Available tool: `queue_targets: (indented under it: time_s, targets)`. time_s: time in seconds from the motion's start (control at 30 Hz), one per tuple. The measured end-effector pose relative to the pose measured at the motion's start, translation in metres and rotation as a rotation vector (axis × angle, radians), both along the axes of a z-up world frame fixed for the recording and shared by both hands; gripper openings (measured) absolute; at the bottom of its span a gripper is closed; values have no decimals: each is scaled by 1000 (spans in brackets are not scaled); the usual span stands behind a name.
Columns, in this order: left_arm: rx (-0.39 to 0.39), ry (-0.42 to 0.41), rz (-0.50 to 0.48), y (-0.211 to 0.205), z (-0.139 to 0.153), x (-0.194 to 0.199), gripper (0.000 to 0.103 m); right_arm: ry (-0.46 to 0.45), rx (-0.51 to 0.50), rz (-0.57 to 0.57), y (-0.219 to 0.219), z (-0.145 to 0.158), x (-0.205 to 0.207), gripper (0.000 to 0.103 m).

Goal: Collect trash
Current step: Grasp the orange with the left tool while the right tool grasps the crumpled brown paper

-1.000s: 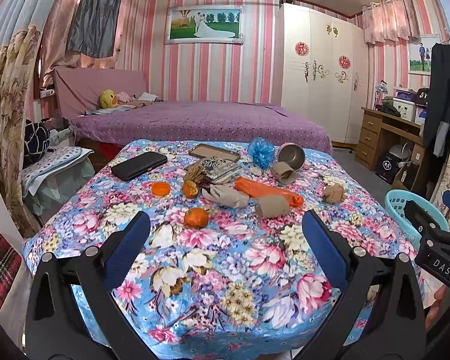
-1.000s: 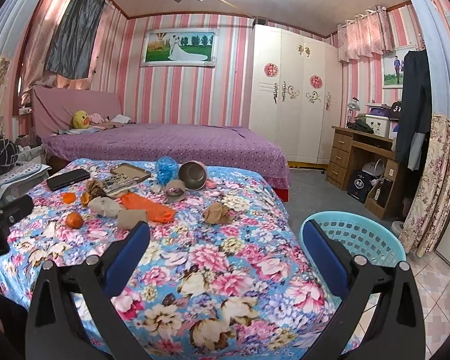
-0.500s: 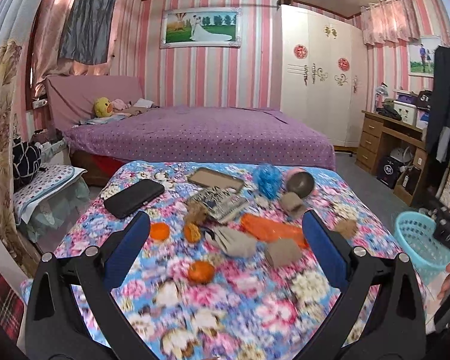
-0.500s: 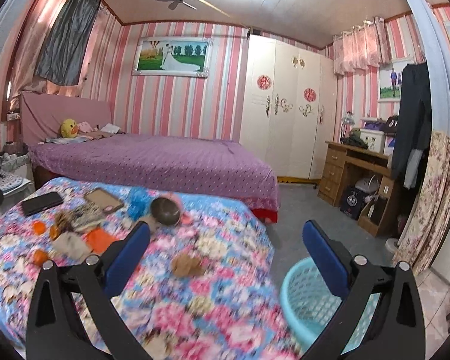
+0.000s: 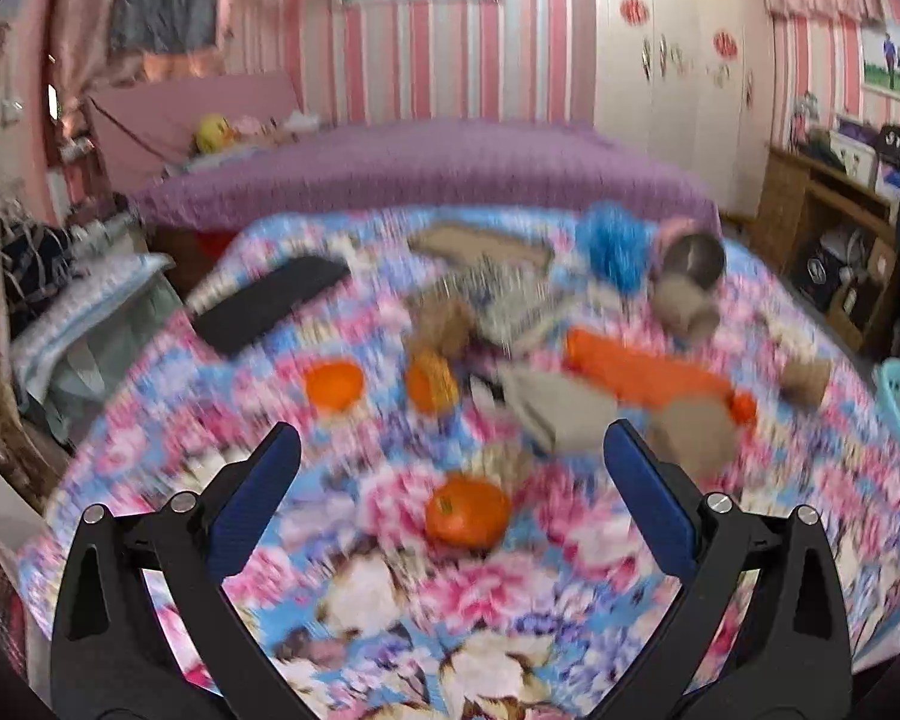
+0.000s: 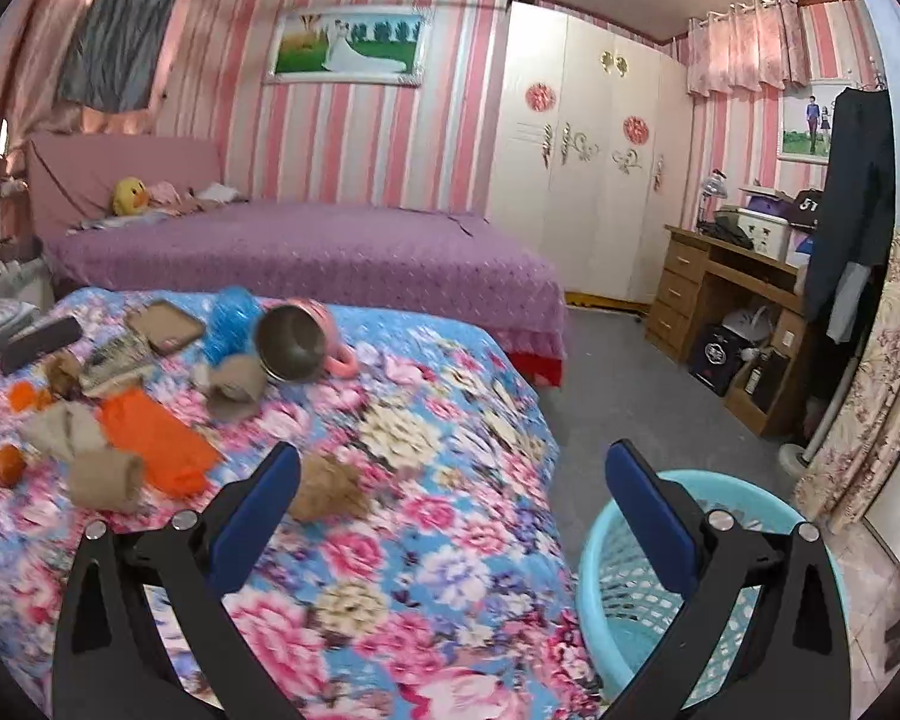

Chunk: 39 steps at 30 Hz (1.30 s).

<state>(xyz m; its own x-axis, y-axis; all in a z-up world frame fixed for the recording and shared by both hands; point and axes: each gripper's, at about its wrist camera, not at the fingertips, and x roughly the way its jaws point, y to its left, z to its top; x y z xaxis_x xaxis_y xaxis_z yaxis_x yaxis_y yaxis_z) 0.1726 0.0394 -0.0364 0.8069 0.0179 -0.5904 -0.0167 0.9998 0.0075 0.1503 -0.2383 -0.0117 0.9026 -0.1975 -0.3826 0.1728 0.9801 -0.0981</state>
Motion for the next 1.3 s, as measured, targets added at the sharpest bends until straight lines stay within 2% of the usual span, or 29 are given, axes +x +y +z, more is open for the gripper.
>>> queue_targets:
  time_s: [0.13,0.27,0.4,0.47,0.53,0.6,0.63,0.7,0.8,0.9,1.0,1.2,1.23,1.3]
  targets:
    - [-8,77,-21,-5,-21,7,98,16,69,-1,-12,-6,5,99]
    - [-138,189,2,7,-42,18,98,43,106,-4,-15,-12,12,99]
    - [-139,195,17,8,-47,21,94,62,73,-18,-12,-17,21,99]
    - [-111,201,4,3,-48,21,81,85,85,-23,-14,-20,25,99]
    - [-91,214,-15,-1,-49,22,57,102,101,-26,-15,-23,28,99]
    - [-88,221,-27,-3,-49,23,49,108,123,-16,-17,-25,29,99]
    - [-87,218,-33,-3,-48,23,40,108,132,-10,-17,-26,29,99]
    - [-92,218,-39,-1,-45,23,33,107,171,28,-18,-27,30,99]
    - [-95,199,-26,2,-40,22,32,117,209,82,-13,-29,32,99]
    - [-75,180,-17,1,-36,22,32,134,175,123,1,-31,33,99]
    - [-45,149,-3,0,-30,21,32,176,136,136,14,-36,40,99]
    - [-24,71,35,1,-16,18,32,261,171,153,22,-46,68,99]
    - [-25,62,42,2,-14,18,32,266,171,156,23,-47,70,98]
    - [-24,45,55,1,-11,17,32,283,157,152,27,-48,79,89]
